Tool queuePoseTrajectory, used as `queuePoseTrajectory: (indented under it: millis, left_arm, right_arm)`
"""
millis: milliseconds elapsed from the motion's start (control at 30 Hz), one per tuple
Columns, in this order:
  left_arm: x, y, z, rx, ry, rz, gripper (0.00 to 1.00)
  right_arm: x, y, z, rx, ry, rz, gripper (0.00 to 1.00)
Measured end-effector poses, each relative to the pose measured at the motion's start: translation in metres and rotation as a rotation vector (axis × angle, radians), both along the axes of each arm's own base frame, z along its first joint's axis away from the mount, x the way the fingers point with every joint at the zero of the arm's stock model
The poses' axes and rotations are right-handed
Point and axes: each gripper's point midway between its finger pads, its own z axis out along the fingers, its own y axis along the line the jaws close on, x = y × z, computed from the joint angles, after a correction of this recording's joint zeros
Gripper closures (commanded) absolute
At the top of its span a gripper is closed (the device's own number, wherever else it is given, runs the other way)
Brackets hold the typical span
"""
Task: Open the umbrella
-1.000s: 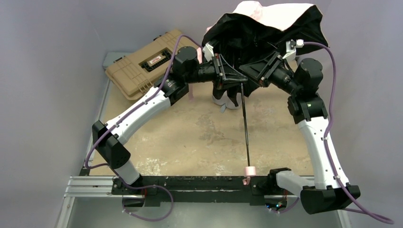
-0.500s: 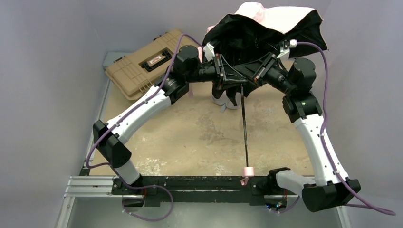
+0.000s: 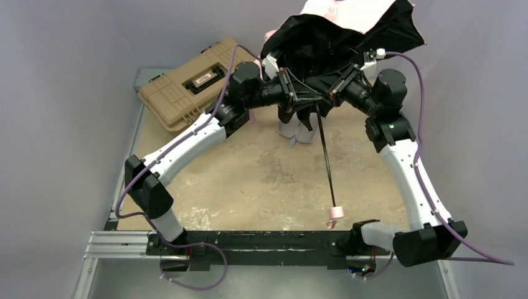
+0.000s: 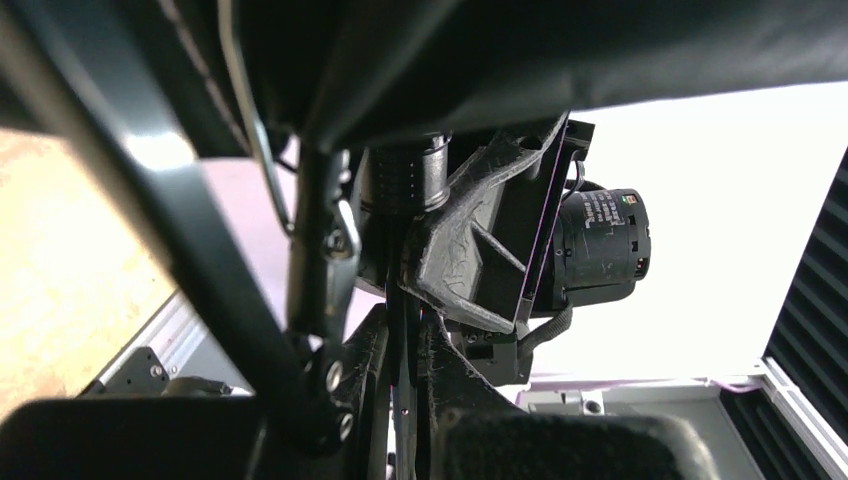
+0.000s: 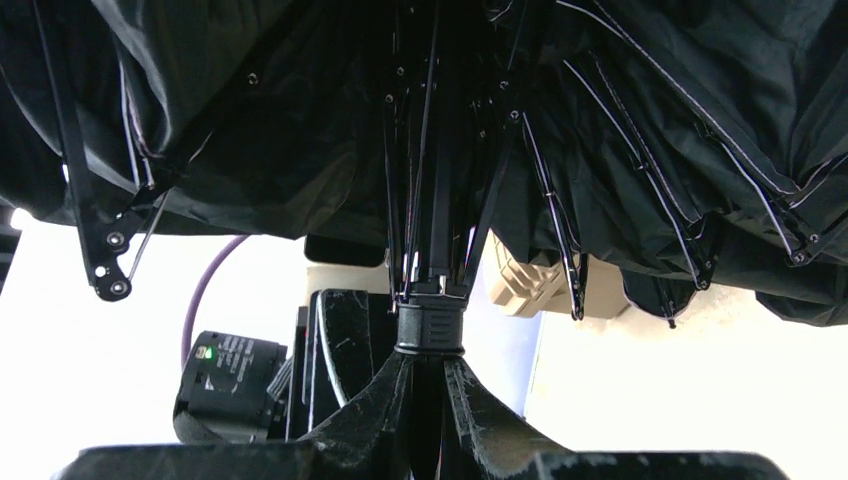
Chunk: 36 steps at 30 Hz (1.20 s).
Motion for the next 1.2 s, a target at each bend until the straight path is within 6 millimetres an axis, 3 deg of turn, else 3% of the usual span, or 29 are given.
queuePoseTrajectory:
  millis: [333,633,967,1200]
  left_arm:
    - [0.009,0.005,-0.015,0.001,0.009,0.082,1.00]
    - [0.010,-0.002,-0.005,-0.034,-0.017,0.137,1.00]
    - [0.016,0.002,0.016,-0.092,-0.066,0.229,1.00]
    - [0.016,0.002,0.019,-0.100,-0.073,0.248,1.00]
  right_arm:
    - [0.014,0.005,-0.012,0.024,0.059,0.020,0.88]
    - [0.021,0.000,-0.001,0.035,0.050,-0.008,0.88]
    - [0.038,-0.012,0.024,0.037,0.062,0.020,0.89]
    - [0.038,-0.014,0.027,0.048,0.084,0.066,0.89]
